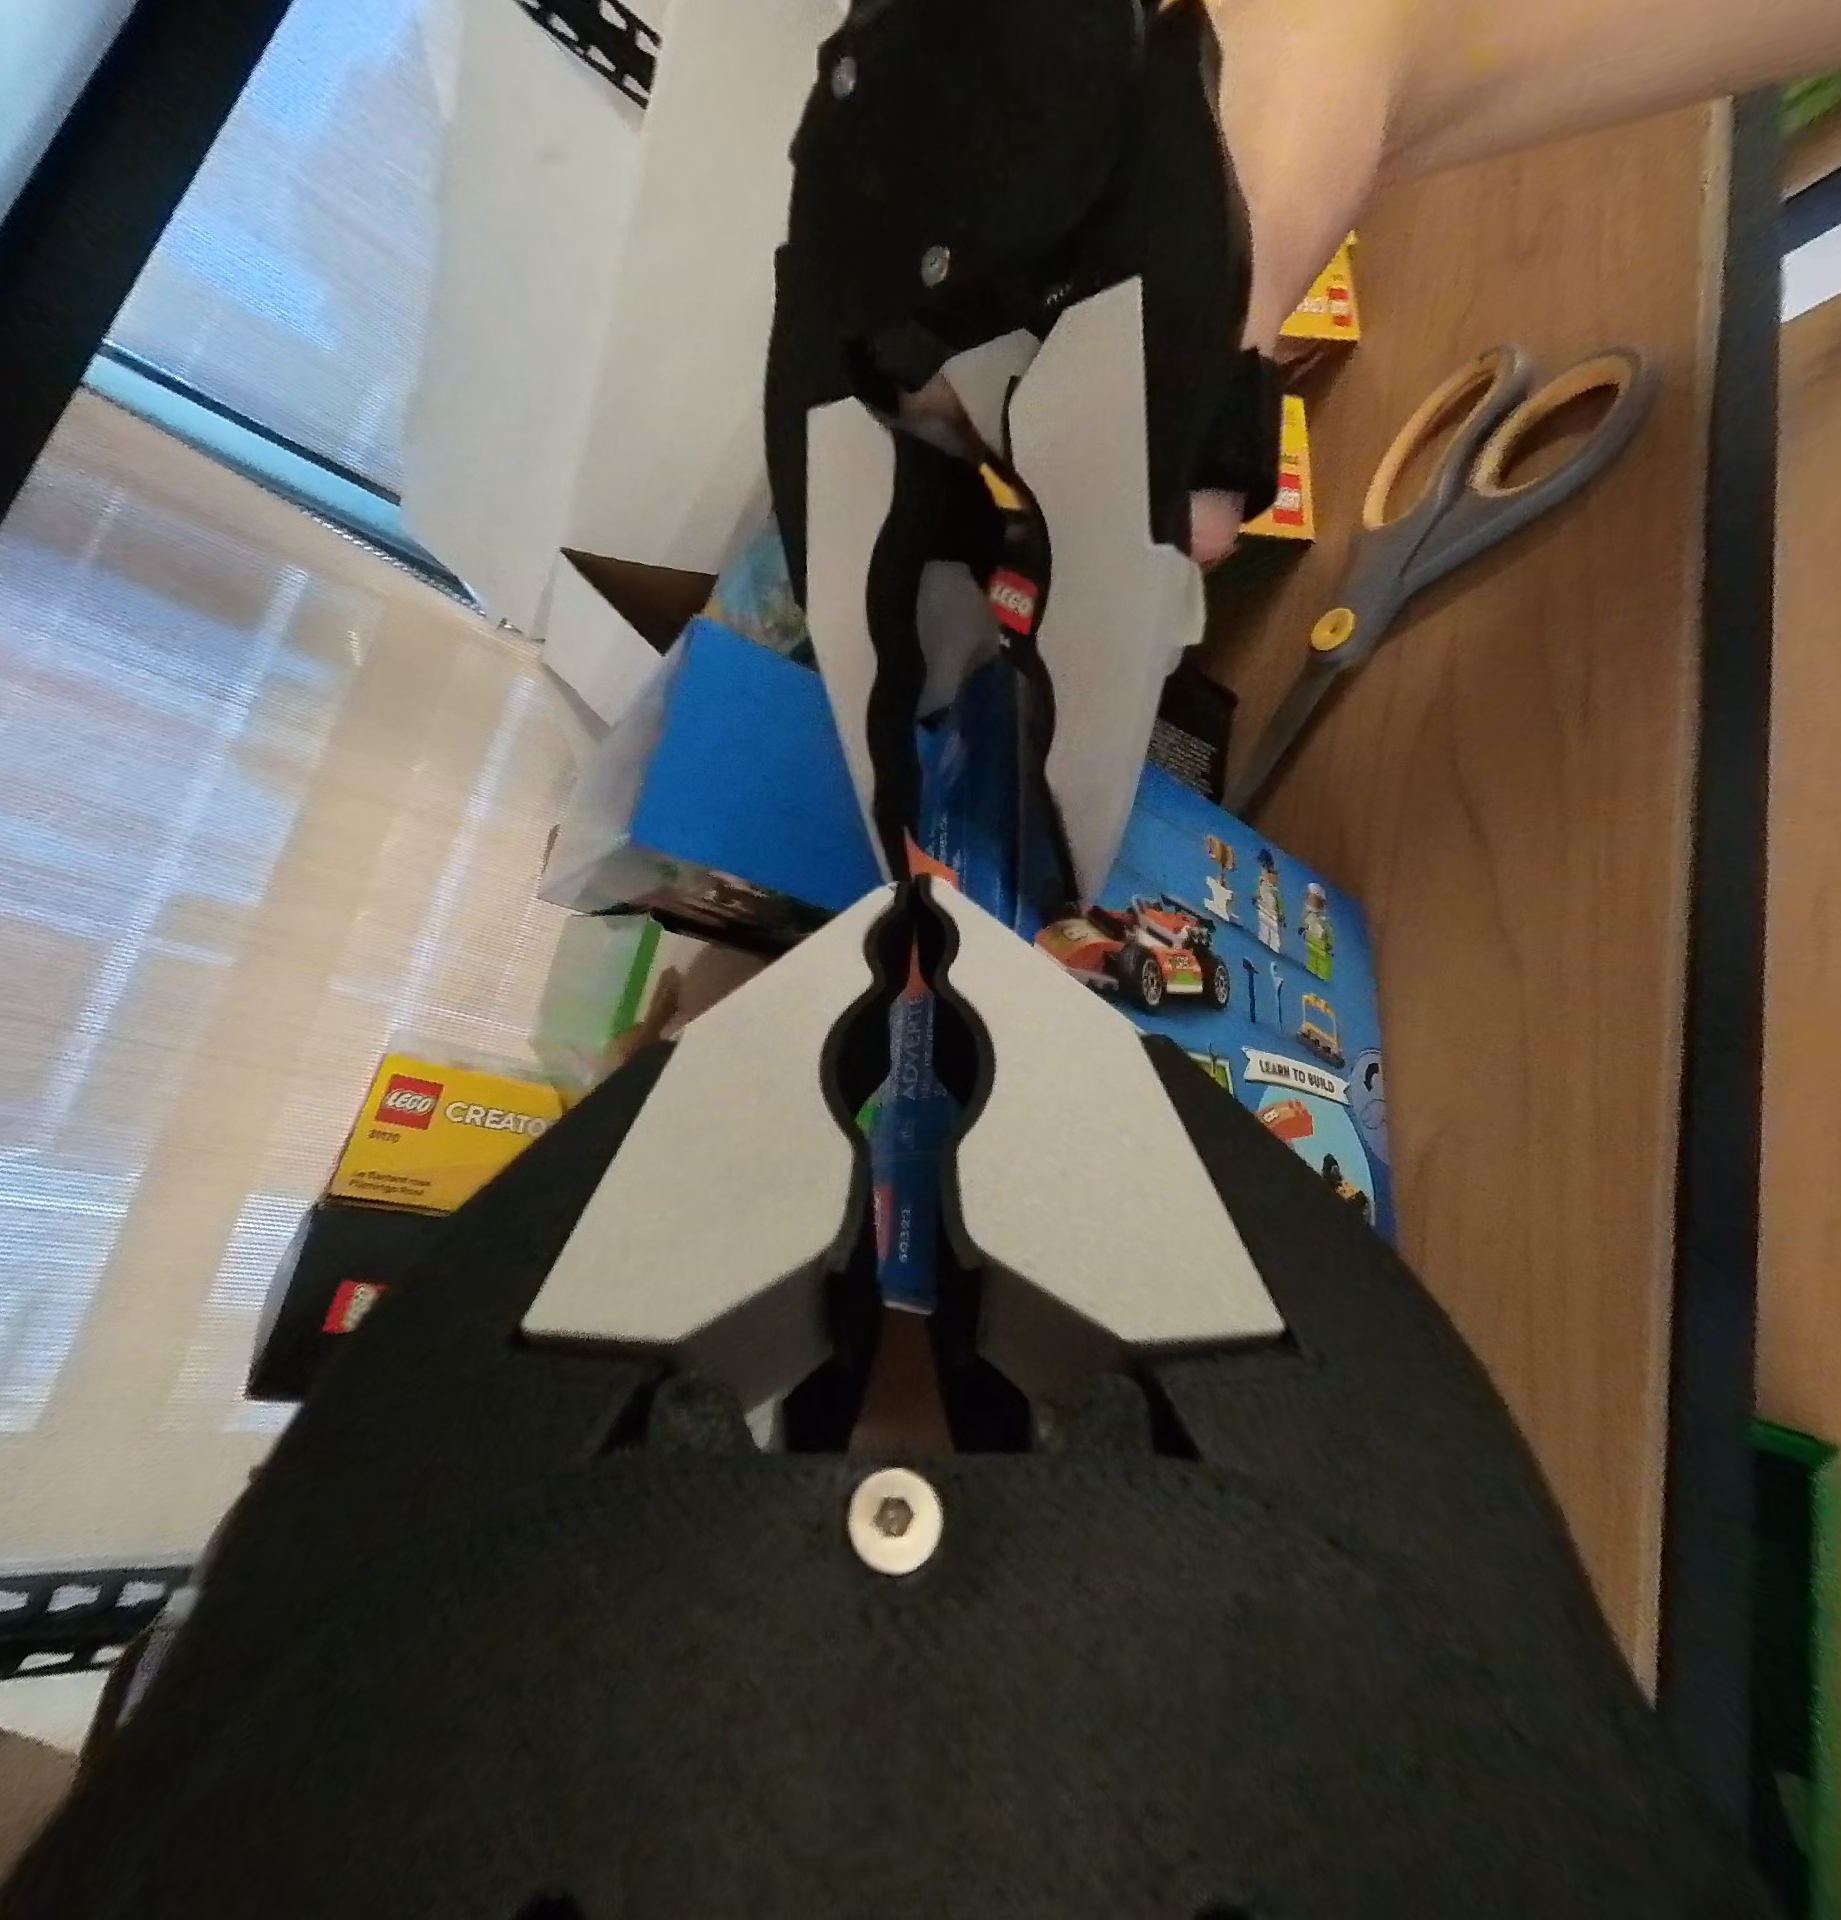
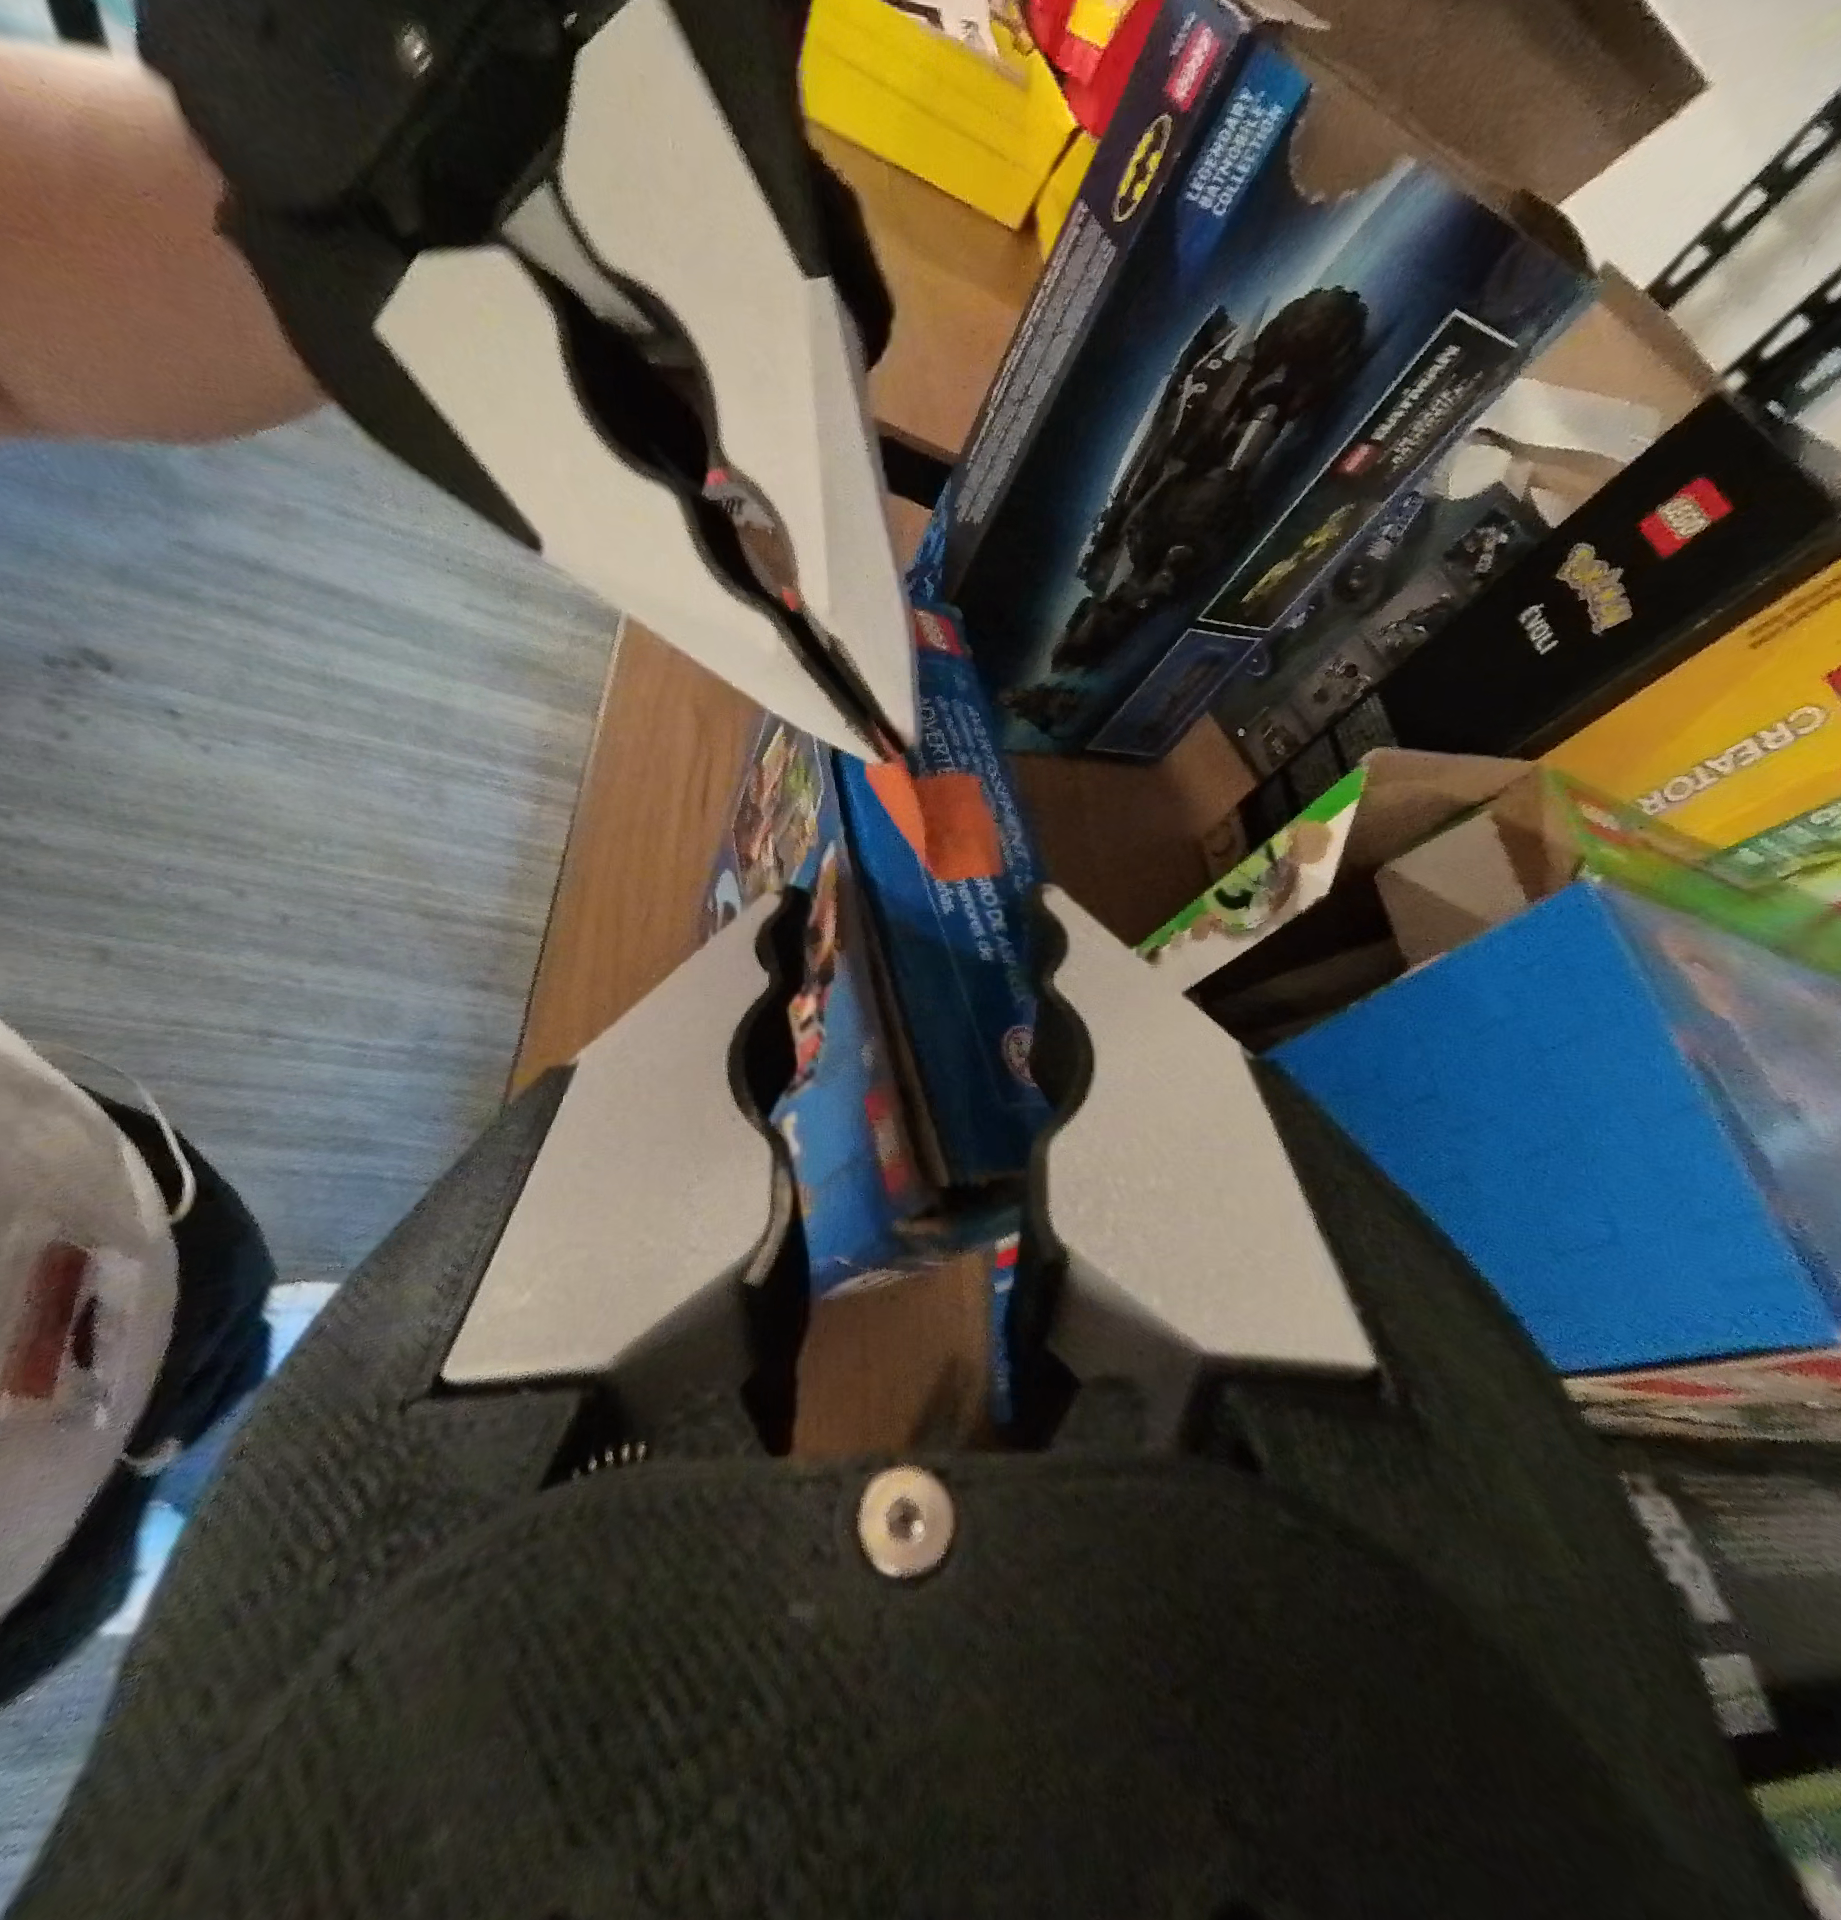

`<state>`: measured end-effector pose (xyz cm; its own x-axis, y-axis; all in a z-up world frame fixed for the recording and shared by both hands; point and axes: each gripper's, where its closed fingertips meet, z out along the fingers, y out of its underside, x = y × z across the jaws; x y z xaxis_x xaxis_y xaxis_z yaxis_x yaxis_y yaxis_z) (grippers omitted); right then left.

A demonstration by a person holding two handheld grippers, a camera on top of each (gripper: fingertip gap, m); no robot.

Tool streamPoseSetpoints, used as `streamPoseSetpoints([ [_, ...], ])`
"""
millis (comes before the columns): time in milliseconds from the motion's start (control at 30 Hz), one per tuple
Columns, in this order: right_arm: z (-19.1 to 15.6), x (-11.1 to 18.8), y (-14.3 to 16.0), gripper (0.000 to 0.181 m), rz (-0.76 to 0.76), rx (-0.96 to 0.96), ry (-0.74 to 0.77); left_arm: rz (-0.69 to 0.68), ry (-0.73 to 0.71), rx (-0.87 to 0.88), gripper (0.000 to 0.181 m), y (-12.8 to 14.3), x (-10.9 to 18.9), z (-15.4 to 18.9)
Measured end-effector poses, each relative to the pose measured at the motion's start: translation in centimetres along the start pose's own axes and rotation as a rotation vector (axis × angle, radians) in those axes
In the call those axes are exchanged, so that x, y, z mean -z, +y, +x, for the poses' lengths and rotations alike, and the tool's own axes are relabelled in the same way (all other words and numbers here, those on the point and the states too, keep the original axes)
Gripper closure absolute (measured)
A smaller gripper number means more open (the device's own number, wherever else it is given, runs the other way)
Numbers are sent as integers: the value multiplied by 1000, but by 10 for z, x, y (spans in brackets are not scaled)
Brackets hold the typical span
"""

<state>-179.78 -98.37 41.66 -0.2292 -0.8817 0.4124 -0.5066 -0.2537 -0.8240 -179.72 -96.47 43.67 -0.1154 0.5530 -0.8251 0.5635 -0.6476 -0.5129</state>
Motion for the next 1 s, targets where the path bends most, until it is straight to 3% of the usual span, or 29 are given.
streamPoseSetpoints([
  [300,-2,-6,-3,149,35,264,159,-24,44,-3,181,6,1,-8],
  [1000,-3,-14,2,146,4,428,301,2,29,28,181,8,4,-6],
])
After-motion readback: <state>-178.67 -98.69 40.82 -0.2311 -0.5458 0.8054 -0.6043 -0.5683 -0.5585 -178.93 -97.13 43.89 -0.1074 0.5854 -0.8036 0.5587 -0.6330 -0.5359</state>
